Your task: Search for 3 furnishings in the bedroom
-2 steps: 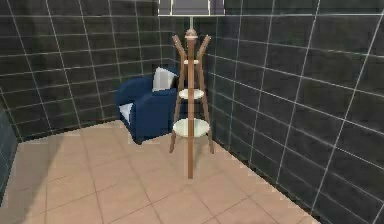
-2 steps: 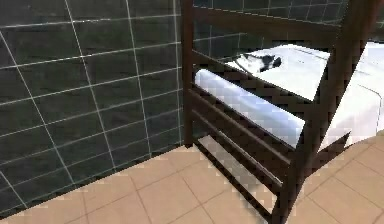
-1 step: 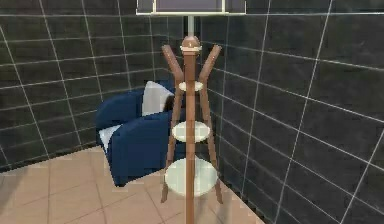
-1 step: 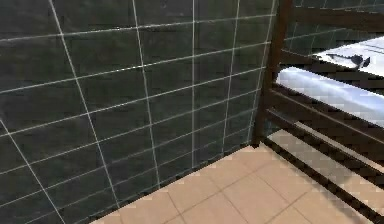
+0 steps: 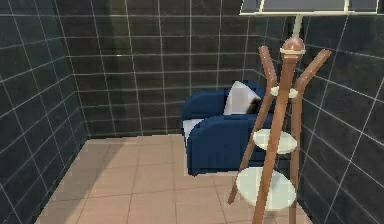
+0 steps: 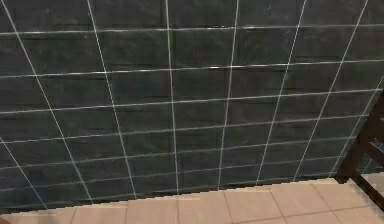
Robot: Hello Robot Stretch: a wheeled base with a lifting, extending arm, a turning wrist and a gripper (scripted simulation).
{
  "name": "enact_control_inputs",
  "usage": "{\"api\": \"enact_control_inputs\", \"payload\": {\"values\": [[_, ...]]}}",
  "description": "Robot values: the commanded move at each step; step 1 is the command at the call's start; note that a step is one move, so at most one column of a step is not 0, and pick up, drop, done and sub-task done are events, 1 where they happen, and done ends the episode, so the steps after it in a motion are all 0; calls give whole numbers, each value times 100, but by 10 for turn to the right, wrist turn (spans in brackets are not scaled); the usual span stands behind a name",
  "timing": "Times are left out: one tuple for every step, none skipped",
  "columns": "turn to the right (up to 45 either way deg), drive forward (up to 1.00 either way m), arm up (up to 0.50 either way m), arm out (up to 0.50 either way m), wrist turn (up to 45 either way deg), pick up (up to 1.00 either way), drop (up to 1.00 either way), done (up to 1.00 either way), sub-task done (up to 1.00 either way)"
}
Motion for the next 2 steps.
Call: {"api": "enact_control_inputs", "payload": {"values": [[0,5,0,0,0,0,0,0,0],[240,0,0,0,0,0,0,0,0]]}}
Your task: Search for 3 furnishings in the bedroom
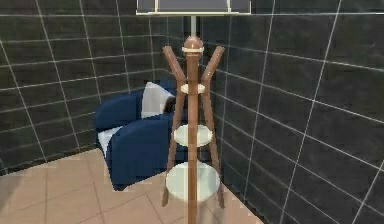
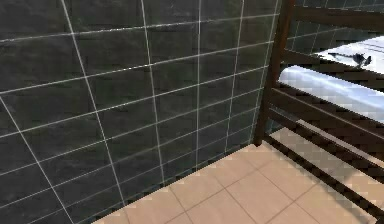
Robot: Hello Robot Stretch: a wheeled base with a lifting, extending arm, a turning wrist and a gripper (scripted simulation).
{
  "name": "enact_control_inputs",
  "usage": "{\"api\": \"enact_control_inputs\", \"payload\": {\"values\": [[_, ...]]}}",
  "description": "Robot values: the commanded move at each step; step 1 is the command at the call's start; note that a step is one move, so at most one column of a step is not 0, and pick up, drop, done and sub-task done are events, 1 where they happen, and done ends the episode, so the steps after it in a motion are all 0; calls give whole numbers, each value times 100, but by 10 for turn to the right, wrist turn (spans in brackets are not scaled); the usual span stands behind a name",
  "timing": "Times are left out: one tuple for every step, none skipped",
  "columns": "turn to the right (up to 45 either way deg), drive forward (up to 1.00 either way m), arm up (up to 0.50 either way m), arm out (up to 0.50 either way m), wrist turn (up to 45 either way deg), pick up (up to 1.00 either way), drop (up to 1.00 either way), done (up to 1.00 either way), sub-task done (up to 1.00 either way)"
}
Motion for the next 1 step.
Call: {"api": "enact_control_inputs", "payload": {"values": [[0,0,0,0,0,0,0,100,0]]}}
